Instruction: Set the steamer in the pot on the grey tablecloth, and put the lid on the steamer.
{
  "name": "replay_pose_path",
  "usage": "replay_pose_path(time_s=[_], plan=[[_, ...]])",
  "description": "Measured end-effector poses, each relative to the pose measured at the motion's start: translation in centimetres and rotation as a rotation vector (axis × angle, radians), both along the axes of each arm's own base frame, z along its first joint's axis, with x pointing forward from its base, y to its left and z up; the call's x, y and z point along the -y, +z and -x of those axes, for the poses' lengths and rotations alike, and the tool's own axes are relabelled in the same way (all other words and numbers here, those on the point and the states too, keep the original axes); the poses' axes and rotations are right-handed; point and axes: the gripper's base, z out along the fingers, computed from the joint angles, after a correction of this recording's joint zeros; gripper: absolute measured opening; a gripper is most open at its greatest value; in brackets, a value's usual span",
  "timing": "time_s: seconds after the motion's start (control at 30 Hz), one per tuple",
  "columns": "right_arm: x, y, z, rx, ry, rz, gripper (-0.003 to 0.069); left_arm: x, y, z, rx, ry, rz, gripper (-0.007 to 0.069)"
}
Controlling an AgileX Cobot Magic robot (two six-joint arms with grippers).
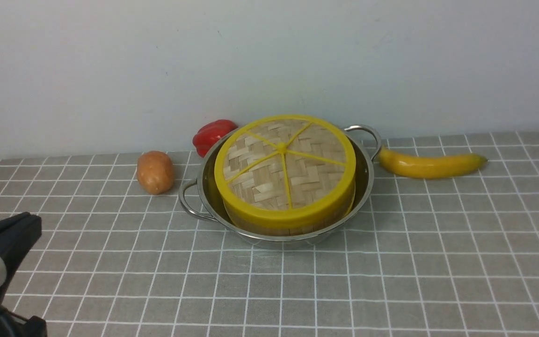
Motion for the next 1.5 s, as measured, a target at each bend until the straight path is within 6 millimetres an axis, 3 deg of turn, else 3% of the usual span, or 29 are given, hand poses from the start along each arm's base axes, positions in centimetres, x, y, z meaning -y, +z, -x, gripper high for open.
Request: replay_pose_path(time_s=[0.07, 0.13, 0.17, 0.23, 0.3, 0.37, 0.47, 0.7, 1.03, 1.27, 1.4, 1.5], plan=[[0.5, -3.4, 1.2, 0.025, 0.004, -0.018, 0.0046, 0.0, -0.1, 0.0, -0.006, 0.001, 0.014, 0.0006], [0.8, -5.0, 1.8, 0.053, 0.005, -0.036, 0.0021, 0.0, -0.1, 0.0, -0.006, 0.002, 0.022, 0.001], [1.2, -7.0, 2.7, 0.119, 0.003, -0.075, -0.0007, 0.0, 0.0, 0.0, -0.006, 0.006, 0.037, 0.0012], [1.4, -9.3, 3.1, 0.155, -0.001, -0.107, -0.0014, 0.0, 0.0, 0.0, -0.008, 0.009, 0.047, 0.0012], [1.6, -12.9, 3.5, 0.186, -0.016, -0.168, -0.0015, 0.1, 0.0, 0.0, -0.013, 0.014, 0.065, 0.0017], [1.6, -14.8, 3.6, 0.185, -0.031, -0.215, -0.0015, 0.1, 0.0, 0.0, -0.013, 0.014, 0.066, 0.0022], [1.6, -15.8, 3.6, 0.176, -0.054, -0.292, -0.0014, 0.1, 0.0, 0.0, -0.014, 0.014, 0.067, 0.0024], [1.5, -15.6, 3.6, 0.152, -0.094, -0.443, 0.0, 0.1, 0.0, 0.0, -0.014, 0.015, 0.067, 0.0043], [2.1, -15.8, 3.9, 0.213, -0.093, -0.361, 0.0027, 0.1, 0.0, 0.0, -0.014, 0.015, 0.068, 0.0054], [5.6, -21.2, 6.2, 0.282, -0.325, -0.244, 0.0059, 0.0, 0.0, 0.0, -0.014, 0.015, 0.067, 0.0069], [6.6, -24.8, 7.5, 0.311, -0.419, -0.24, 0.0078, 0.0, 0.0, 0.0, -0.014, 0.015, 0.067, 0.0075], [6.8, -26.4, 8.0, 0.328, -0.451, -0.239, 0.0092, 0.0, 0.0, 0.0, -0.014, 0.015, 0.067, 0.0083]])
